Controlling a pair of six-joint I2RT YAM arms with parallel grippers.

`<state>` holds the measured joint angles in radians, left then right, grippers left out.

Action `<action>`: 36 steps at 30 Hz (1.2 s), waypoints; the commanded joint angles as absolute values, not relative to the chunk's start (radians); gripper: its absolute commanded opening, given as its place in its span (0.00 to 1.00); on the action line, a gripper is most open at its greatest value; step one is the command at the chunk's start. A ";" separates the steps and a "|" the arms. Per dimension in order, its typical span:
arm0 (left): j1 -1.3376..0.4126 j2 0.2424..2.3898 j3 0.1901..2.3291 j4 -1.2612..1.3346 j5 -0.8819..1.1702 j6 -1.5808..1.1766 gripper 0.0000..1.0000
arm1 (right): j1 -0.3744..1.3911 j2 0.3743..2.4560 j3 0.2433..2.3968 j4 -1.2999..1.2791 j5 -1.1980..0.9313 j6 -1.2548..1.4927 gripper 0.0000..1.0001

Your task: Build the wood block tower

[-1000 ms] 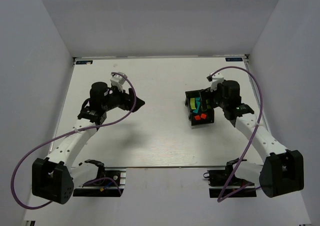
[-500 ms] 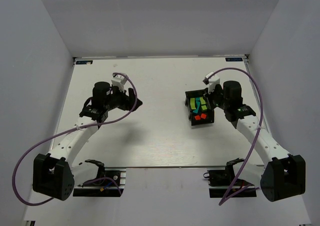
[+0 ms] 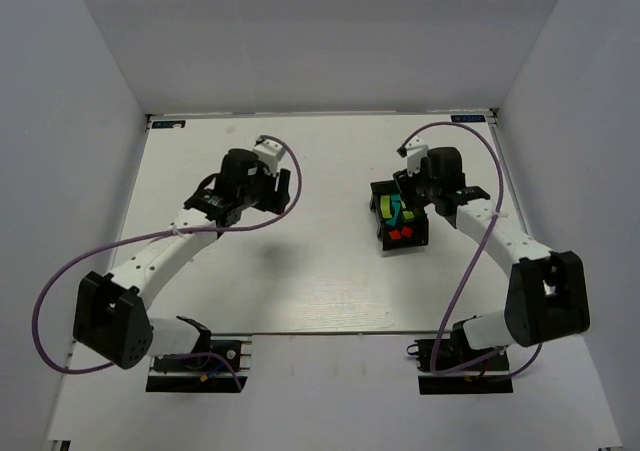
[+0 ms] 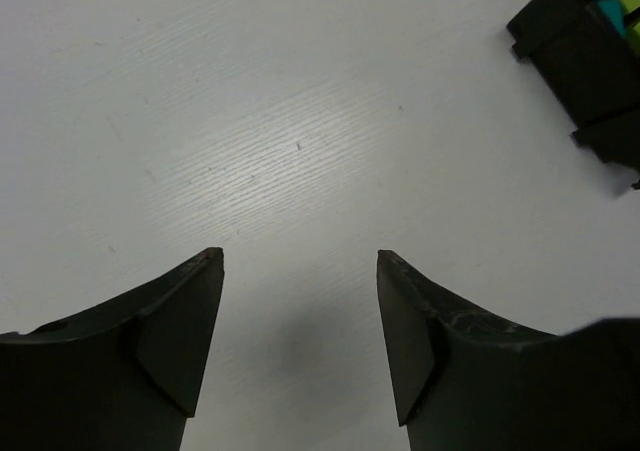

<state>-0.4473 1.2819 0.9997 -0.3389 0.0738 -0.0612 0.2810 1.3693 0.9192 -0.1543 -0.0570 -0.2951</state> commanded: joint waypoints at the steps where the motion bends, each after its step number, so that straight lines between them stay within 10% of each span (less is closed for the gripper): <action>1: -0.523 1.333 1.058 -0.419 -0.079 -0.003 0.73 | 0.298 1.420 0.969 -0.175 0.066 -0.293 0.59; 7: -0.615 1.437 1.127 -0.469 -0.285 0.052 0.80 | 0.308 1.453 0.959 -0.149 0.135 -0.298 0.62; 12: -0.589 1.376 1.069 -0.352 0.035 -0.006 1.00 | 0.305 1.440 0.945 -0.127 0.163 -0.298 0.63; 20: -0.580 1.273 0.945 -0.239 0.071 -0.026 0.97 | 0.290 1.433 0.933 -0.123 0.149 -0.287 0.65; 26: -0.603 1.287 0.933 -0.322 -0.166 0.031 0.60 | 0.281 1.465 0.940 -0.155 0.118 -0.278 0.65; 36: -0.603 1.318 0.942 -0.322 0.058 0.051 0.78 | 0.250 1.546 0.962 -0.204 0.069 -0.262 0.55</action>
<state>-0.5980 1.3266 0.9302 -0.3122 0.0025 0.0410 0.2626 1.5284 0.9310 -0.1772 0.1017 -0.2829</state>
